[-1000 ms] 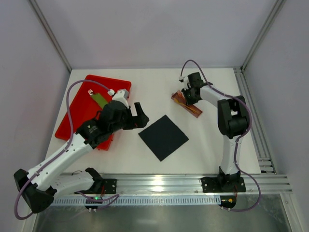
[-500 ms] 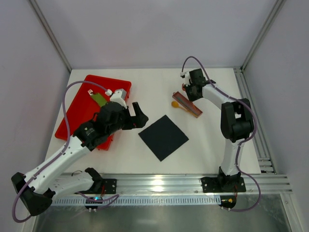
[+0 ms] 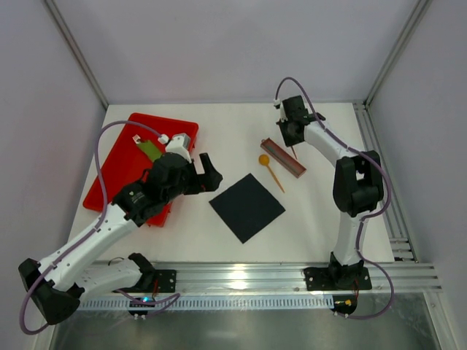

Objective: Place the utensils on the paper napkin and roll it up

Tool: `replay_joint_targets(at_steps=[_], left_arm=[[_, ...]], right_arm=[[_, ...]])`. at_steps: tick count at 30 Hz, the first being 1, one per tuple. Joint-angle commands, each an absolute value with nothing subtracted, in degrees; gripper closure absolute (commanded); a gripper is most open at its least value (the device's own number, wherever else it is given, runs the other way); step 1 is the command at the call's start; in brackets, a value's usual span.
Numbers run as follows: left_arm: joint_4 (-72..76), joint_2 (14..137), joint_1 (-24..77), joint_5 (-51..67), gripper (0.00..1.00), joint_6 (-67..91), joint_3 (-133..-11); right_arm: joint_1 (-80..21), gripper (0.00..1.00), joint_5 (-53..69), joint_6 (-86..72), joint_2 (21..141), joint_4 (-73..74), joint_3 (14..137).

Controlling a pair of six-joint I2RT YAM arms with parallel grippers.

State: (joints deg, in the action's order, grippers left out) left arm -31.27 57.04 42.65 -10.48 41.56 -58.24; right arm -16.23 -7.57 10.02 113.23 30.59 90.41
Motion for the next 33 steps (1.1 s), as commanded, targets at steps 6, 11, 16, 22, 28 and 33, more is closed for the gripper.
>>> replay_joint_targets(at_steps=[6, 11, 16, 22, 28, 33], left_arm=[[-32.52, 61.00, 34.03, -9.95, 0.01, 41.57, -59.86], [-32.17, 60.82, 28.48, -5.71, 0.00, 42.19, -57.57], [-32.34, 60.03, 28.48, -4.22, 0.00, 42.54, -56.43], [-32.87, 59.06, 28.39, -3.96, 0.00, 42.71, -55.20], [-32.17, 58.36, 28.39, -3.52, 0.00, 43.42, -53.88], [-32.26, 58.71, 28.48, -3.52, 0.00, 43.51, -53.88]], right_arm=[[-28.79, 0.96, -9.93, -19.41, 104.62, 39.91, 89.49], [-35.85, 0.96, -9.06, -31.35, 100.55, 35.08, 78.96], [-39.63, 0.96, -9.93, -35.50, 99.84, 31.99, 72.96], [-42.54, 0.96, -11.68, -40.51, 100.02, 29.62, 68.92], [-43.24, 0.96, -12.57, -42.71, 101.95, 28.21, 68.03], [-43.59, 0.92, -14.06, -43.33, 103.44, 28.48, 67.94]])
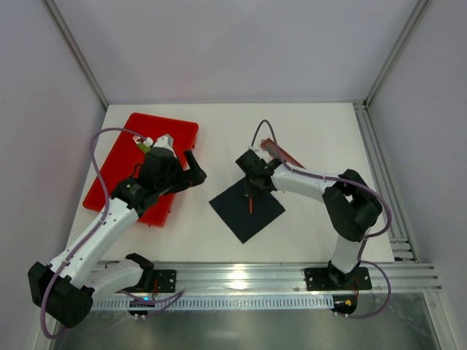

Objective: Place the utensils on the paper napkin and roll it up

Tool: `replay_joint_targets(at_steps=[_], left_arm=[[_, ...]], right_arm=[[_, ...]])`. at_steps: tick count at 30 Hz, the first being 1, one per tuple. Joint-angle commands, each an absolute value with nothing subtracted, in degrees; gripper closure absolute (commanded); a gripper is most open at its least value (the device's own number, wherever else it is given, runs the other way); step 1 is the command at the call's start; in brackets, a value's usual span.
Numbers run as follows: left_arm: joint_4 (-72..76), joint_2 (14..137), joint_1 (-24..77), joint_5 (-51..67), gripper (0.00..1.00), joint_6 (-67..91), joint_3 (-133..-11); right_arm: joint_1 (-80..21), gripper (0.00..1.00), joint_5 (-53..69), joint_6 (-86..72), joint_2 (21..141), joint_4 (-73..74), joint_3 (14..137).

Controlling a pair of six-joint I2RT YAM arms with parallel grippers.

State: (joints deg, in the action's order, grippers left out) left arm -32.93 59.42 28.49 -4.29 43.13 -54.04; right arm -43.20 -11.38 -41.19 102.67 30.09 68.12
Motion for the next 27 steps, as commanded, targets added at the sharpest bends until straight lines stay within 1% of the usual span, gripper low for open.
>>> replay_joint_targets(at_steps=[1, 6, 21, 24, 25, 27], left_arm=[[-32.26, 58.71, 28.48, -3.60, 0.00, 43.59, -53.96], [-32.08, 58.89, 28.48, -3.69, 0.00, 43.59, -54.05], [-32.34, 59.15, 28.39, -3.87, 0.00, 43.51, -54.58], [-32.96, 59.06, 28.39, -4.30, 0.01, 42.89, -55.28], [-33.39, 59.15, 28.48, -4.57, 0.00, 42.63, -55.54], [-33.84, 59.33, 28.48, -4.83, 0.00, 42.10, -56.51]], right_arm=[[-43.68, 0.92, -14.24, -43.42, 103.62, 28.48, 68.11], [-43.86, 0.91, -15.47, -42.71, 104.94, 29.62, 68.73], [-44.47, 0.74, -16.61, -42.01, 105.21, 32.95, 71.71], [-44.38, 0.70, -16.87, -38.33, 103.37, 35.76, 75.04], [-44.21, 0.68, -16.70, -34.67, 102.66, 36.99, 75.93], [-42.02, 0.64, -14.08, -31.04, 100.38, 37.53, 78.48]])
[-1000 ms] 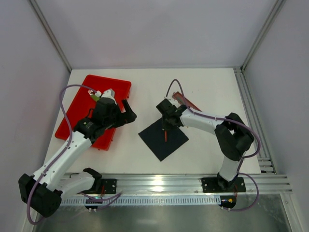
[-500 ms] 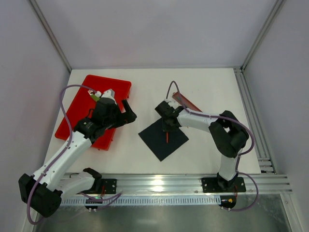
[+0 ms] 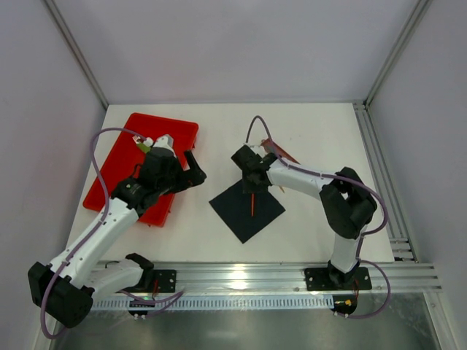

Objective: Place the utensils on the paper napkin and roll it up

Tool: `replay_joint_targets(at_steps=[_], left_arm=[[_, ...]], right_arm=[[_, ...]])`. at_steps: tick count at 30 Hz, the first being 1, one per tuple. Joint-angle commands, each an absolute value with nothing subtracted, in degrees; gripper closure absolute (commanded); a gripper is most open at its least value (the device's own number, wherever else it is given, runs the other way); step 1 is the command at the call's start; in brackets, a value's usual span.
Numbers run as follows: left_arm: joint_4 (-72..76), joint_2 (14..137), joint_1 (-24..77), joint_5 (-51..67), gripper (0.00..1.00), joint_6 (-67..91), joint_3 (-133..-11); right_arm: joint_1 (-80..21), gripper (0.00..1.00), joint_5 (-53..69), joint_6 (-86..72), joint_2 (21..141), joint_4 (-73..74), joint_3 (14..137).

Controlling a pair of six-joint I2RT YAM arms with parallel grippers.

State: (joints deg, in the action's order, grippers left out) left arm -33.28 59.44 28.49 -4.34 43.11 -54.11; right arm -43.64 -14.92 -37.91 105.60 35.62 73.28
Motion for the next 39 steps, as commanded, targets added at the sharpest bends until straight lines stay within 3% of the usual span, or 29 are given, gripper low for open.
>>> replay_joint_targets(at_steps=[1, 5, 7, 11, 23, 39], left_arm=[[-34.01, 59.33, 28.48, -4.83, 0.00, 41.93, -56.77], [-33.84, 59.06, 28.39, -4.57, 0.00, 41.92, -56.95], [-33.23, 59.58, 28.48, -3.87, 0.00, 41.84, -57.04], [-32.78, 60.55, 28.48, -3.08, 0.00, 41.84, -57.48], [-32.96, 62.40, 28.48, -3.69, 0.00, 43.15, -59.59], [-33.31, 64.42, 28.48, -3.78, 0.00, 42.72, -63.28]], right_arm=[[-39.31, 0.63, -12.24, -26.59, 98.80, 36.66, 78.83], [-31.92, 0.62, -0.81, -14.46, 96.95, 31.57, 77.70], [-22.29, 0.61, 4.72, -5.78, 101.12, 30.41, 80.57], [-19.96, 0.62, 1.42, -1.42, 106.15, 30.33, 83.67], [-19.60, 0.62, 7.47, 4.92, 111.88, 25.58, 82.79], [-22.50, 0.66, 5.28, 5.10, 118.47, 28.56, 85.87]])
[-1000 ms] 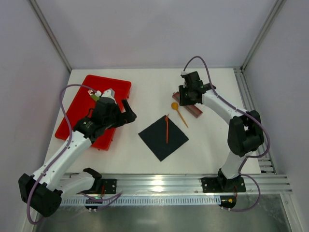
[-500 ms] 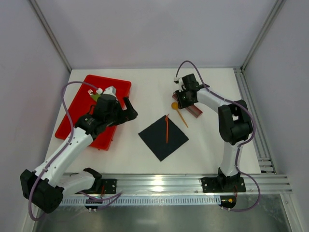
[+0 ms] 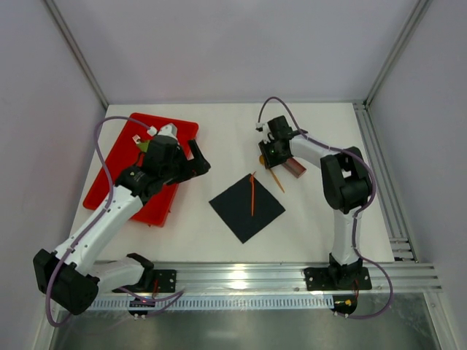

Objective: Place the utensils on the paper napkin and roll it up

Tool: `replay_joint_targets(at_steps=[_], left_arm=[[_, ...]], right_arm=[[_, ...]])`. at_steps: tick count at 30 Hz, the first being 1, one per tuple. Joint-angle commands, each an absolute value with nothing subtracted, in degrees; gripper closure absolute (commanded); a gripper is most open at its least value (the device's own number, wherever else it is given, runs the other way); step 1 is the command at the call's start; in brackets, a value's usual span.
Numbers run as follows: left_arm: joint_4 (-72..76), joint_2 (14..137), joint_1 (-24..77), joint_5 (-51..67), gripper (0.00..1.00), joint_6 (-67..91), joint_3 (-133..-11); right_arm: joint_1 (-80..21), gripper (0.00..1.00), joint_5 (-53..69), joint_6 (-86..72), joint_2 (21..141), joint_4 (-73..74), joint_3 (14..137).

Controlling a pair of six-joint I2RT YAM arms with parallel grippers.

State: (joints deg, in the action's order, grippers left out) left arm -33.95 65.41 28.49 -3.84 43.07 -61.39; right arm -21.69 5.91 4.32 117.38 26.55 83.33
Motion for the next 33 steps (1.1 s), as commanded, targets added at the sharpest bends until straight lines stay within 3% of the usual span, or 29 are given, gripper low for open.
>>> replay_joint_targets(at_steps=[1, 5, 9, 17, 25, 33], left_arm=[[-33.40, 64.42, 28.39, -3.87, 0.00, 42.71, -63.28], [-33.49, 63.90, 28.48, -4.04, 0.00, 42.45, -63.54], [-34.10, 63.63, 28.48, -4.39, 0.00, 42.01, -64.42], [-34.01, 62.84, 28.39, -4.04, 0.00, 42.36, -64.51], [-34.37, 61.26, 28.39, -4.57, 0.00, 42.36, -63.55], [-33.23, 61.35, 28.39, -5.27, 0.00, 41.57, -62.93]], right_arm=[[-22.59, 0.67, 4.66, 4.92, 118.91, 29.09, 86.30], [-23.20, 0.77, 2.73, 4.92, 119.97, 30.50, 87.36], [-23.90, 0.96, 0.26, 6.85, 118.83, 30.50, 87.89], [-23.29, 0.96, -3.87, 12.30, 112.59, 33.23, 94.48], [-21.18, 0.96, -5.45, 17.13, 114.52, 30.41, 96.15], [-21.18, 0.96, -9.83, 0.12, 111.72, 40.42, 100.20]])
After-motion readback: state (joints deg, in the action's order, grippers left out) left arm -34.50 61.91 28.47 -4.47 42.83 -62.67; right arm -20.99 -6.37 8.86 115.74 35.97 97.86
